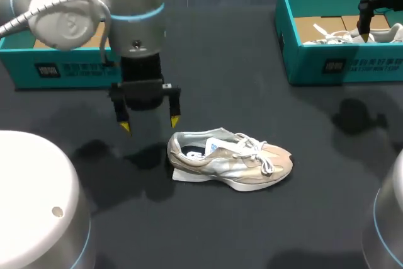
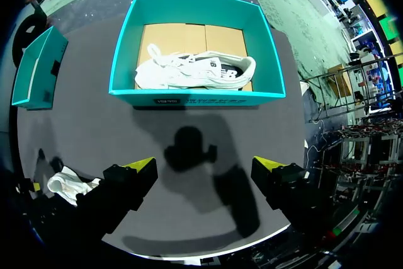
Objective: Take the shoe out of the shoebox, open the shoe tongue, remove and reinsert the insole, then place the shoe into the shoebox
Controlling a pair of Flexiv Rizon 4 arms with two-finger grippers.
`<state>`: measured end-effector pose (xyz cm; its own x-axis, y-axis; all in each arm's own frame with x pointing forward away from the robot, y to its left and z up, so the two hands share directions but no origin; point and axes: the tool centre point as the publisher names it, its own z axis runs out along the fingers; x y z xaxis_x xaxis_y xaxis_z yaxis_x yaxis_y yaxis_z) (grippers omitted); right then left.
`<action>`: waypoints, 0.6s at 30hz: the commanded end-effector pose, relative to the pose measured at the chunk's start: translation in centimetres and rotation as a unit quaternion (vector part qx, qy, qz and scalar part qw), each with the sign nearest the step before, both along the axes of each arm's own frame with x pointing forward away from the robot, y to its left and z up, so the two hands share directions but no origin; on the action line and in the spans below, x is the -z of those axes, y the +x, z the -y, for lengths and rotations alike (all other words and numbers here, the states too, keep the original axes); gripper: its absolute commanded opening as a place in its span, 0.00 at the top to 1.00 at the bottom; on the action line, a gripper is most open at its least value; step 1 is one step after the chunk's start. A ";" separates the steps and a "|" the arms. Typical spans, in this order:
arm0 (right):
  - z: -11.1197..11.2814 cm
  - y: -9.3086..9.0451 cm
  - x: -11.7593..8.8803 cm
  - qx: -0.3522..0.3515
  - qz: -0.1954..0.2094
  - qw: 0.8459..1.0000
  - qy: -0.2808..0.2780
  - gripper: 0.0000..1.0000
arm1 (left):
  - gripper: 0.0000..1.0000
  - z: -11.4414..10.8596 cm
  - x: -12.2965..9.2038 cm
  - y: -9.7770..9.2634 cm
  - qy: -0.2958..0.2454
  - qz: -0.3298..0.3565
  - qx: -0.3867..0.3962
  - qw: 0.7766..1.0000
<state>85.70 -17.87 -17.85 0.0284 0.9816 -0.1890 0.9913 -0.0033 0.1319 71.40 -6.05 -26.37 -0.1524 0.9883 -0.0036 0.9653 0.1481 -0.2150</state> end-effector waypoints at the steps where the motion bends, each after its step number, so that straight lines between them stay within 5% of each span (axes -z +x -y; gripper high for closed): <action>1: 0.0 0.0 0.0 0.000 0.000 1.000 -0.001 0.00 | 0.00 -3.0 -1.4 0.4 -0.082 -0.061 -0.050 0.993; 11: 0.0 0.0 0.0 0.000 0.000 1.000 -0.001 0.00 | 0.00 -3.0 -1.4 0.4 -0.082 -0.061 -0.050 0.993; 16: 0.0 0.0 0.0 0.000 0.000 1.000 -0.001 0.00 | 0.00 -5.3 -1.4 2.5 -0.107 -0.129 -0.228 0.959; 18: 0.0 0.0 0.0 0.000 0.000 1.000 -0.001 0.00 | 0.00 -6.2 -1.2 3.2 -0.129 -0.158 -0.315 0.927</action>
<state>85.70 -17.87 -17.85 0.0284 0.9816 -0.1889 0.9913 -0.0033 0.1319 73.69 -1.29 -24.79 -0.4268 0.9002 -0.0872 0.8378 0.3572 -0.4129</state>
